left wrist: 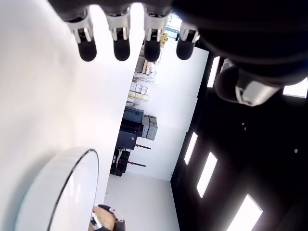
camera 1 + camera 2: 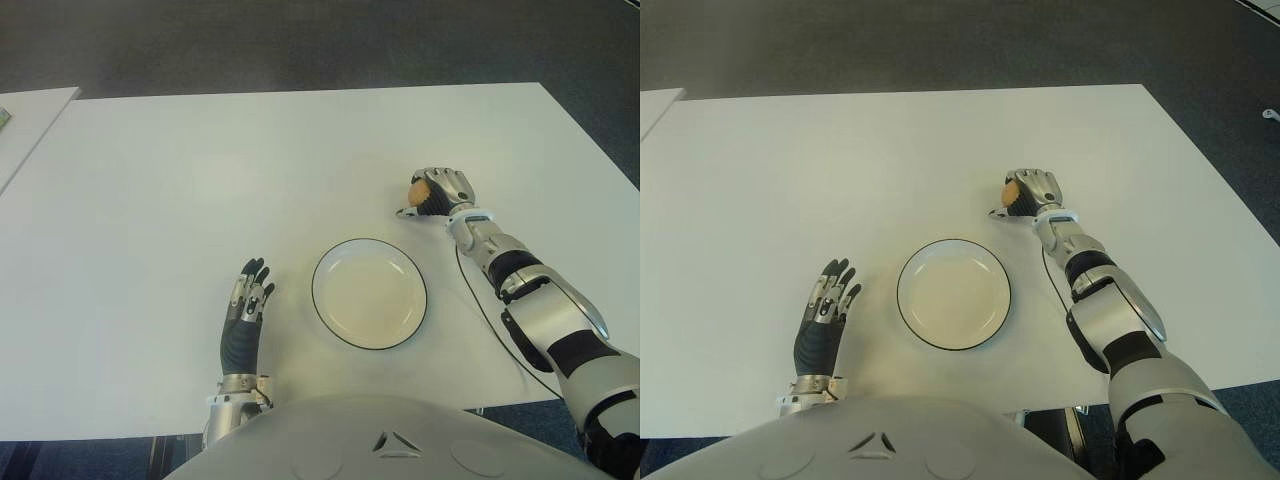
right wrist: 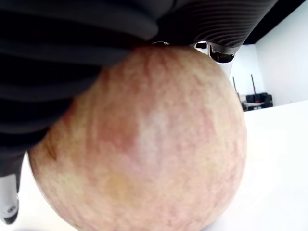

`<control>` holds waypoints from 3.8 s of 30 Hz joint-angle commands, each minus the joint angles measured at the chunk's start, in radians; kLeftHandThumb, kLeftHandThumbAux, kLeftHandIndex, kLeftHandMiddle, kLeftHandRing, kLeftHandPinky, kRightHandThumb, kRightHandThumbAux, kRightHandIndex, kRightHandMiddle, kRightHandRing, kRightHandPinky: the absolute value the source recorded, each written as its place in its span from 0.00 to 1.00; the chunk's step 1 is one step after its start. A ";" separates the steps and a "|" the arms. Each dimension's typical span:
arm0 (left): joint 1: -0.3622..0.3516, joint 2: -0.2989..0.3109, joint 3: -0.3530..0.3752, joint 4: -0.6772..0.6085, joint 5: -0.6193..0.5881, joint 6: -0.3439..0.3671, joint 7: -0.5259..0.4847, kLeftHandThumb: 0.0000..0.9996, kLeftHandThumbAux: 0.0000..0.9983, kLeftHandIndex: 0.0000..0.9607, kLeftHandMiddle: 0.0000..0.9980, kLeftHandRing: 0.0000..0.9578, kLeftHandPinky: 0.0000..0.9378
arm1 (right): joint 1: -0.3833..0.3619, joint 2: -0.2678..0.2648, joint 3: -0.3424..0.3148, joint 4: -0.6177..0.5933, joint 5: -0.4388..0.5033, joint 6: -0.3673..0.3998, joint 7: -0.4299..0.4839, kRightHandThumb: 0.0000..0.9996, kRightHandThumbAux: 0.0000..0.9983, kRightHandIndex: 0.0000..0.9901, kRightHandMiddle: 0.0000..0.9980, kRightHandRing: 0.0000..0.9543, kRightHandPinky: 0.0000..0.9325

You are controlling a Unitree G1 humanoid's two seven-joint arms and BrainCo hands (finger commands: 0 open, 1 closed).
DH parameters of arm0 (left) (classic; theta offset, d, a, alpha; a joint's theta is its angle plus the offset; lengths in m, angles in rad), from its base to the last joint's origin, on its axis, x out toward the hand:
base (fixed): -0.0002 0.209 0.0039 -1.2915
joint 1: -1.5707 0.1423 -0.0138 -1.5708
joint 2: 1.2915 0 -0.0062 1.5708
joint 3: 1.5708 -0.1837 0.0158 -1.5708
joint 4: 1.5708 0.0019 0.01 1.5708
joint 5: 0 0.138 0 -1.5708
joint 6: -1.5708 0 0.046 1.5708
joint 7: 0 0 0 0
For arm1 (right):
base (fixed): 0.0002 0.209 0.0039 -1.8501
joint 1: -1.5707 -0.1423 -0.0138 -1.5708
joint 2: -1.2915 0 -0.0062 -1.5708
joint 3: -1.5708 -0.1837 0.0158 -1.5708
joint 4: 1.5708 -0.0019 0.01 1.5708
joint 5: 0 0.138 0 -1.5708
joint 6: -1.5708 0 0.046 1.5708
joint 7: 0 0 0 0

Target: Put the apples into the plate.

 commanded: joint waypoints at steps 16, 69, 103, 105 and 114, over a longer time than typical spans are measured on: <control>0.049 -0.046 -0.080 -0.073 0.009 0.012 0.056 0.05 0.35 0.01 0.02 0.00 0.02 | 0.021 -0.008 0.020 0.021 -0.010 0.037 0.049 0.71 0.72 0.44 0.74 0.74 0.72; 0.009 -0.022 -0.062 -0.060 -0.080 0.030 0.020 0.07 0.36 0.03 0.03 0.01 0.03 | -0.112 -0.178 -0.188 -0.432 0.092 0.036 0.322 0.72 0.71 0.44 0.86 0.87 0.91; 0.007 0.001 -0.051 -0.069 -0.083 0.033 0.017 0.06 0.37 0.02 0.02 0.01 0.03 | -0.016 -0.155 -0.286 -0.586 0.145 0.040 0.447 0.74 0.71 0.45 0.86 0.87 0.89; 0.007 0.001 -0.051 -0.069 -0.087 0.033 0.016 0.06 0.36 0.02 0.02 0.01 0.03 | 0.020 -0.148 -0.293 -0.667 0.147 0.064 0.463 0.74 0.71 0.45 0.86 0.87 0.88; 0.006 0.000 -0.046 -0.068 -0.100 0.033 0.015 0.07 0.36 0.02 0.02 0.00 0.03 | 0.138 -0.139 -0.321 -0.945 0.152 0.147 0.548 0.73 0.71 0.45 0.85 0.86 0.87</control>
